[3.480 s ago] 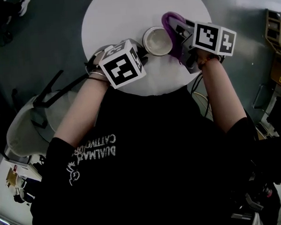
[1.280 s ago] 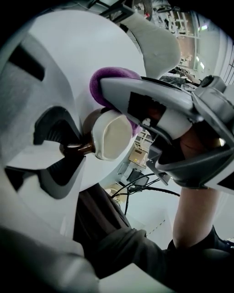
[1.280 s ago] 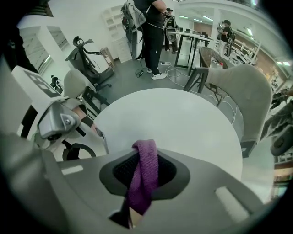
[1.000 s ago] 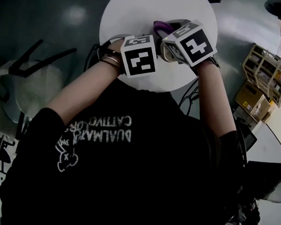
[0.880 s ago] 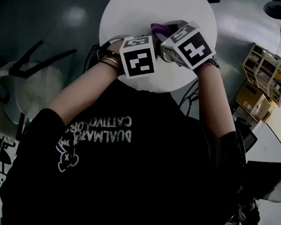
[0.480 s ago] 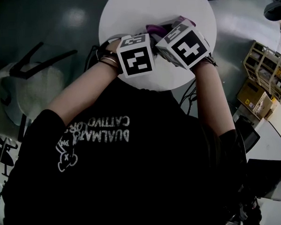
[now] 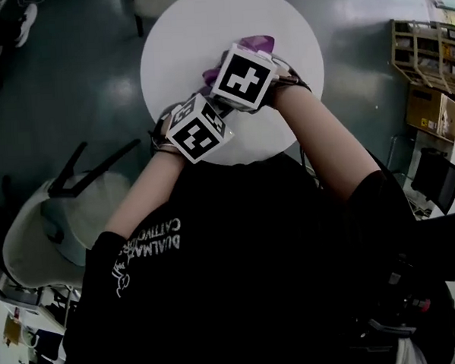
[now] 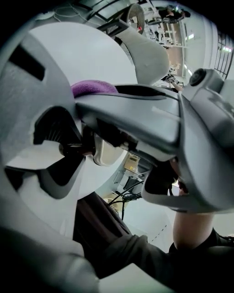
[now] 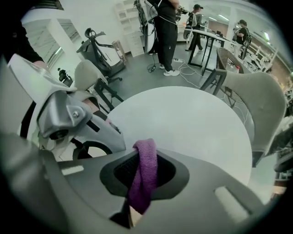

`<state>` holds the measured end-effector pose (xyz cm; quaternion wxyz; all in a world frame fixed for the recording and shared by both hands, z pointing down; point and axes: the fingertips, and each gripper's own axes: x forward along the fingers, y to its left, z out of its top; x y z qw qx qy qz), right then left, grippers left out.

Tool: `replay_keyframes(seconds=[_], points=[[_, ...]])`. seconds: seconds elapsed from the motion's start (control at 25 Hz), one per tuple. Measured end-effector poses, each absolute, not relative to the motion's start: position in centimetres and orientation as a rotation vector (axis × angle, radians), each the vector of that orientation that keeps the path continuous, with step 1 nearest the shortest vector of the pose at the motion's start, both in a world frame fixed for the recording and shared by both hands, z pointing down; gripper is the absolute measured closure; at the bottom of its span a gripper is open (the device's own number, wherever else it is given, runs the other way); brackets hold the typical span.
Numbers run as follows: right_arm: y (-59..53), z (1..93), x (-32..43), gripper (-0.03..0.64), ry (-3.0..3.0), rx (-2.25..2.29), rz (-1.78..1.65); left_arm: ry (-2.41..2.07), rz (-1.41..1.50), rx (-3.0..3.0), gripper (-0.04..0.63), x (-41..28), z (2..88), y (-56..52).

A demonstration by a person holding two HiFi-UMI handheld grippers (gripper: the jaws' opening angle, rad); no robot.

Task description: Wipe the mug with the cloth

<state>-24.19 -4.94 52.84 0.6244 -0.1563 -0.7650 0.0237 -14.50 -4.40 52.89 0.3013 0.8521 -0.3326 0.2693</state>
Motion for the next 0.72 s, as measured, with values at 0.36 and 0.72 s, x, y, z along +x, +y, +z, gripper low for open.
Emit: replay_keyframes(seconds=[0.36, 0.72], points=[[-6.4, 52.5, -21.2, 0.577, -1.615, -0.396, -0.014, -0.974, 0.739, 2.199, 0.522, -13.7, 52.4, -4.3], [-5.8, 52.5, -21.5, 0.577, -1.593, -0.554, -0.006, -1.038, 0.736, 2.131, 0.518, -13.3, 52.1, -5.2]])
